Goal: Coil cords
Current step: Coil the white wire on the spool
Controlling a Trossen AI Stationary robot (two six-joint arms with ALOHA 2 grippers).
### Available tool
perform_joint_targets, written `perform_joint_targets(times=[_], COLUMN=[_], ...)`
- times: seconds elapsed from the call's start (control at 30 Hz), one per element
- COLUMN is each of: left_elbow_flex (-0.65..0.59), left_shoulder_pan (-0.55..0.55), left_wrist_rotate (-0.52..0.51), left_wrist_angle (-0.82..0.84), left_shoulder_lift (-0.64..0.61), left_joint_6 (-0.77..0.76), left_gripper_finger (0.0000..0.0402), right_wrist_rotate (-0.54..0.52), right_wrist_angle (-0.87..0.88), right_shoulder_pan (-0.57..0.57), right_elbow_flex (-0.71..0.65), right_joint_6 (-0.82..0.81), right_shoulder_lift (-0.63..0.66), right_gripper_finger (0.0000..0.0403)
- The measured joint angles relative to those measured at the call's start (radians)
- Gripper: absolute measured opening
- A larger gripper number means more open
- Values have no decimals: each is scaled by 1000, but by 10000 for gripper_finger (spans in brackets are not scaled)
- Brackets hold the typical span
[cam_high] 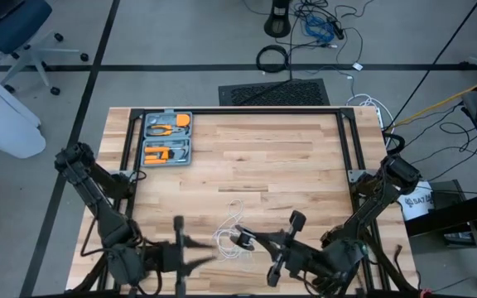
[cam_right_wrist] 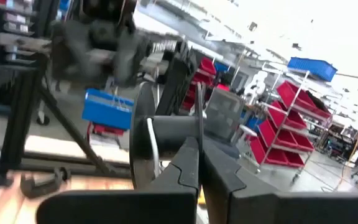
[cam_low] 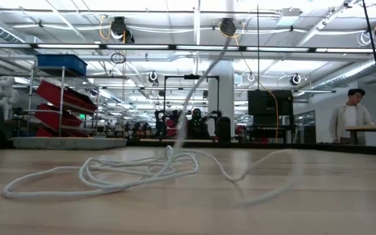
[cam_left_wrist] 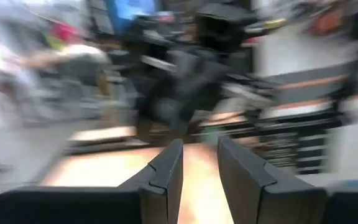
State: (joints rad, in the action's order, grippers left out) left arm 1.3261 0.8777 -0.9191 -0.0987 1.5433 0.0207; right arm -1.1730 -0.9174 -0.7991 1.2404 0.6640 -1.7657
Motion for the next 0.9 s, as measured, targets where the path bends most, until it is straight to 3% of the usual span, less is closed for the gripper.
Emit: perform_joint_targets(times=[0.13, 0.33, 0.6, 0.9], left_elbow_flex=[-17, -19, -19, -19], left_shoulder_pan=[-15, -35, -91, -93], left_wrist_rotate=[207, 153, 229, 179], left_wrist_angle=[0, -36, -120, -133], left_shoulder_lift=[14, 100, 233, 306], left_joint_6=[-111, -103, -38, -247], left_gripper_finger=[106, 106, 106, 148], right_wrist_rotate=[41, 175, 185, 181], right_wrist_angle=[-110, -223, -185, -133], right_shoulder_pan=[-13, -14, -18, -28], right_elbow_flex=[0, 0, 0, 0], right_joint_6=[95, 164, 116, 80], right_shoulder_lift=[0, 2, 2, 2], right_gripper_finger=[0, 0, 0, 0])
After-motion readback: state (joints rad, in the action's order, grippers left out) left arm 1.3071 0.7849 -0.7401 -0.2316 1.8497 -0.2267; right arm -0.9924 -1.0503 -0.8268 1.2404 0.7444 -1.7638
